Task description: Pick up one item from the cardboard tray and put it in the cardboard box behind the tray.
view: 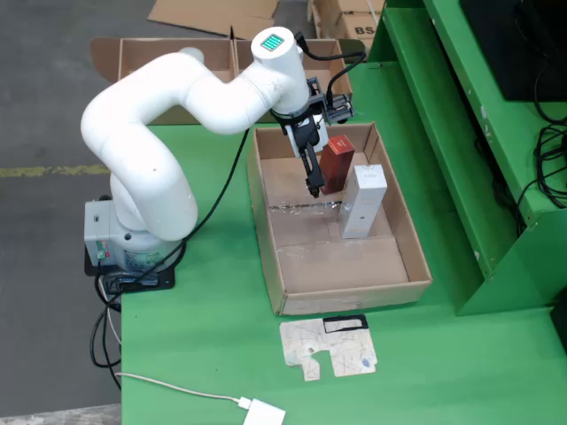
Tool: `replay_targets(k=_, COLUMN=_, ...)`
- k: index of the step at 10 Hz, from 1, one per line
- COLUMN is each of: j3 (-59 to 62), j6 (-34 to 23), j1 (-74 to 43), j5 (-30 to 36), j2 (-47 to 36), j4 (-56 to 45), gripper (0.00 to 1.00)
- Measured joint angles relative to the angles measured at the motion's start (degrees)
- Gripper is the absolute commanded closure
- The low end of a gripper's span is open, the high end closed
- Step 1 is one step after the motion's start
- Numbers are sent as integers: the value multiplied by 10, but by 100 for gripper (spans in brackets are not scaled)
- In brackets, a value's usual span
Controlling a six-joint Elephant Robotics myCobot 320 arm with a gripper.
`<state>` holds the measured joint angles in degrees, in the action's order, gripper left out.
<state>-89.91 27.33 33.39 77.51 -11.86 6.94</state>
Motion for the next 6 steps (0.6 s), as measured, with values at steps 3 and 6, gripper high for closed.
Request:
replay_targets(k=3, j3=25, j6=-23, j1=-18, j5=25, j2=18, j4=-22, gripper=0)
replay_targets(k=6, j3=104, j6=-101, j1=-92, j5=70, j2=98, j4=-69, gripper=0)
